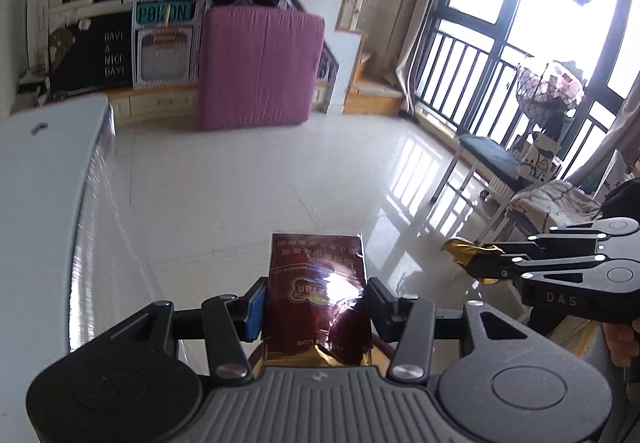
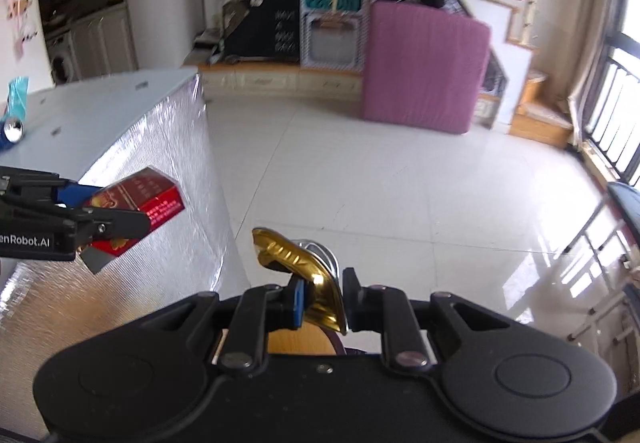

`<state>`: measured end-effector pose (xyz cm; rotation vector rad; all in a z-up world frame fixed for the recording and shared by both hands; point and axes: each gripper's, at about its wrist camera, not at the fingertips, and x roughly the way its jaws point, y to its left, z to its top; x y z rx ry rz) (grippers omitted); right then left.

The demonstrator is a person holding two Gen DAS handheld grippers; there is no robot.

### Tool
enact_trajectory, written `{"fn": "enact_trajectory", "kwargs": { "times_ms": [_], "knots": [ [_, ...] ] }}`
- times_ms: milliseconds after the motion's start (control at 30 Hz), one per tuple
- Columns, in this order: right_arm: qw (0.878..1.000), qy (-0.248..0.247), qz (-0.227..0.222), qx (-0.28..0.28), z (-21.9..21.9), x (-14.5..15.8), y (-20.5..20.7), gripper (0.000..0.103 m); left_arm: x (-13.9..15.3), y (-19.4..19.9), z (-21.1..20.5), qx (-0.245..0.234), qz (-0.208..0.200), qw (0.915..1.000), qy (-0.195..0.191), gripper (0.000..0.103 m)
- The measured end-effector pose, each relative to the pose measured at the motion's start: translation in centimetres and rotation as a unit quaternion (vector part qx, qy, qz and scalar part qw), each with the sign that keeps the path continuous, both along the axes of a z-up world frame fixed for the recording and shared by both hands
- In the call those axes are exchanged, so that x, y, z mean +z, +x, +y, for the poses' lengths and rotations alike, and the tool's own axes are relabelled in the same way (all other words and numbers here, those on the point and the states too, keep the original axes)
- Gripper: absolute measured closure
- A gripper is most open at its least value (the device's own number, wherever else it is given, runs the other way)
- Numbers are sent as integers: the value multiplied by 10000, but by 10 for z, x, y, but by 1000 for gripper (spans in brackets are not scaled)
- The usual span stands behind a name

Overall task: Collect trash
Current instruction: 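Carry the red packet and gold wrapper with both tools over the trash bin, then open the left tool to drop the red packet while the right tool drops the wrapper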

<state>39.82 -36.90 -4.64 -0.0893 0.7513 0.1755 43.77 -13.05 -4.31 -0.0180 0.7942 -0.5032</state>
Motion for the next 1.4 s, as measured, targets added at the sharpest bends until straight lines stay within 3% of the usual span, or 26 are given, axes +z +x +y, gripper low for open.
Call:
{"fn": "enact_trajectory", "kwargs": {
  "times_ms": [200, 467, 733, 833, 1067, 1300, 1367, 1400],
  "knots": [
    [9987, 7, 446, 266, -6, -51, 36, 83, -54, 39, -15, -21, 637, 9976, 252, 52],
    [9928, 133, 1163, 233, -15, -125, 60, 83, -122, 72, -46, -250, 1440, 9878, 533, 51],
    [9811, -129, 1830, 610, -13, -179, 51, 84, -193, 88, -72, -577, 2239, 9688, 892, 51],
    [9767, -238, 1976, 806, -5, -195, 52, 84, -207, 94, -69, -646, 2307, 9646, 1099, 51],
    [9683, -240, 2242, 1078, 14, -223, 53, 83, -219, 102, -67, -419, 2572, 9590, 1115, 51],
    [9649, -170, 2392, 1075, 17, -238, 57, 83, -220, 106, -62, 1, 2540, 9627, 935, 50],
    [9641, -178, 2423, 1067, 15, -239, 57, 83, -220, 107, -57, 200, 2597, 9617, 854, 44],
    [9639, -179, 2431, 1067, 16, -241, 56, 84, -220, 108, -56, 295, 2645, 9601, 862, 30]
  ]
}}
